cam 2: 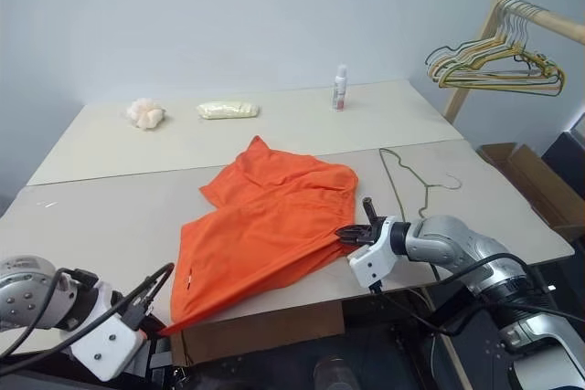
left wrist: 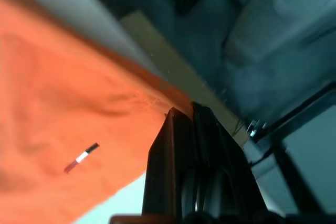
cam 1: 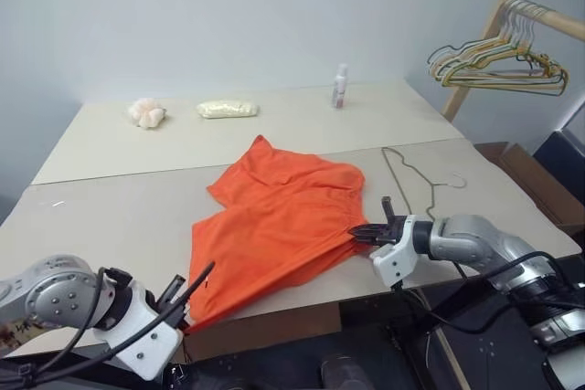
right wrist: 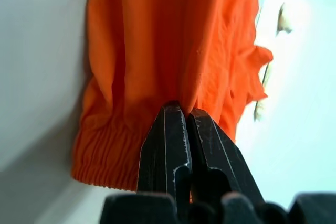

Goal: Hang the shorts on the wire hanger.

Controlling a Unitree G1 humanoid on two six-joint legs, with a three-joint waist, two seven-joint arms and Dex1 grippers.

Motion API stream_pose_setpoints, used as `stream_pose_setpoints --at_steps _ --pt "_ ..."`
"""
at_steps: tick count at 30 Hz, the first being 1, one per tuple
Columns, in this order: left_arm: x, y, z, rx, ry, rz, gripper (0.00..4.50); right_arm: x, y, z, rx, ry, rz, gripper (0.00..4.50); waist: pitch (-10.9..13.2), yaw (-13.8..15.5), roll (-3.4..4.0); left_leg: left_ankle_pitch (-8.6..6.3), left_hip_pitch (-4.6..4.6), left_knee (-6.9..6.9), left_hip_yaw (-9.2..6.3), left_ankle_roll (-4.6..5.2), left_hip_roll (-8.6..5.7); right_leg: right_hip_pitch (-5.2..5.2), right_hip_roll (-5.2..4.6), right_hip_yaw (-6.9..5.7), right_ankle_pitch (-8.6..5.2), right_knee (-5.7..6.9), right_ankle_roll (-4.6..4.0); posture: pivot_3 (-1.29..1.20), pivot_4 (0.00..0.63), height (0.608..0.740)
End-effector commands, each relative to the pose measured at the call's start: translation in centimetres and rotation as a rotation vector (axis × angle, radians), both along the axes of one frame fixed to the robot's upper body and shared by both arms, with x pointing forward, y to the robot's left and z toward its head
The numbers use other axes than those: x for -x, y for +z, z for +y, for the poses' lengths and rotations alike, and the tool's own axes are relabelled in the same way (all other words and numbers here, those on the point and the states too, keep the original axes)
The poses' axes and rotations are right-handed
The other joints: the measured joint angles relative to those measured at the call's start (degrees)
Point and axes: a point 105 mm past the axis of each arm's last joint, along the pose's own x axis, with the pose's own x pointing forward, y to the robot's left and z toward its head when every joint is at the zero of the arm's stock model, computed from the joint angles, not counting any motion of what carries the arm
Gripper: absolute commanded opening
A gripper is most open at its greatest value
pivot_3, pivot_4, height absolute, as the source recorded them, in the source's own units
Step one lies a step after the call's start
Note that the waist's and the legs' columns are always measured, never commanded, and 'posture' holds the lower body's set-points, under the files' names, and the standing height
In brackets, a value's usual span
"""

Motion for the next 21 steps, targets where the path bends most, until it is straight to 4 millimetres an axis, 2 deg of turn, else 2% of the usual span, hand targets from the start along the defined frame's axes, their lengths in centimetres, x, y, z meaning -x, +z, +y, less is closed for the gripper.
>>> stream_pose_setpoints --at_steps 1,6,12,14,18,21 --pt "-0.3 0.4 0.3 -0.049 0.016 -0.010 0.04 -1.8 1.3 -1.8 -0.022 -0.096 -0.074 0.00 0.00 -0.01 0.01 0.00 0.01 0.00 0.00 0.00 0.00 0.02 0.00 0.00 0.00 0.00 0.00 -0.22 0.000 0.740" --pt "-2.6 1.4 0.8 -0.047 0.092 -0.102 0.04 -2.1 1.5 -1.5 -0.043 -0.095 -0.071 0.00 0.01 -0.33 0.01 0.00 0.01 0.00 0.00 0.00 0.01 0.03 0.04 -0.01 0.00 -0.02 -0.01 -0.21 0.000 0.740" --pt "-0.8 1.1 0.4 -0.027 0.087 0.028 0.04 -3.1 1.8 -1.1 -0.042 -0.100 -0.098 0.00 0.03 -0.91 0.05 0.00 0.04 -0.07 0.01 0.00 0.04 -0.02 0.06 0.03 0.00 -0.01 -0.03 -0.21 0.000 0.740" --pt "-1.4 1.1 0.4 0.008 0.145 0.012 0.04 -3.8 2.2 -0.6 -0.071 -0.127 -0.107 0.00 0.03 -0.82 0.05 0.00 0.04 -0.07 0.01 0.00 0.05 -0.02 0.06 0.03 0.00 0.00 -0.03 -0.20 0.000 0.740" --pt "-7.1 2.9 1.5 0.101 0.306 -0.192 0.04 -6.1 4.1 0.4 -0.135 -0.184 -0.121 0.00 0.09 0.05 0.15 0.01 0.18 0.01 -0.01 0.00 0.02 0.14 0.06 0.02 0.02 0.05 -0.07 -0.17 0.000 0.740" --pt "-14.2 6.1 2.2 0.234 0.465 -0.400 0.04 -8.9 7.1 0.8 -0.210 -0.264 -0.149 0.00 0.16 1.16 0.32 0.02 0.25 0.04 -0.09 0.00 -0.05 0.18 0.07 -0.08 0.04 0.02 -0.08 -0.15 0.000 0.740"
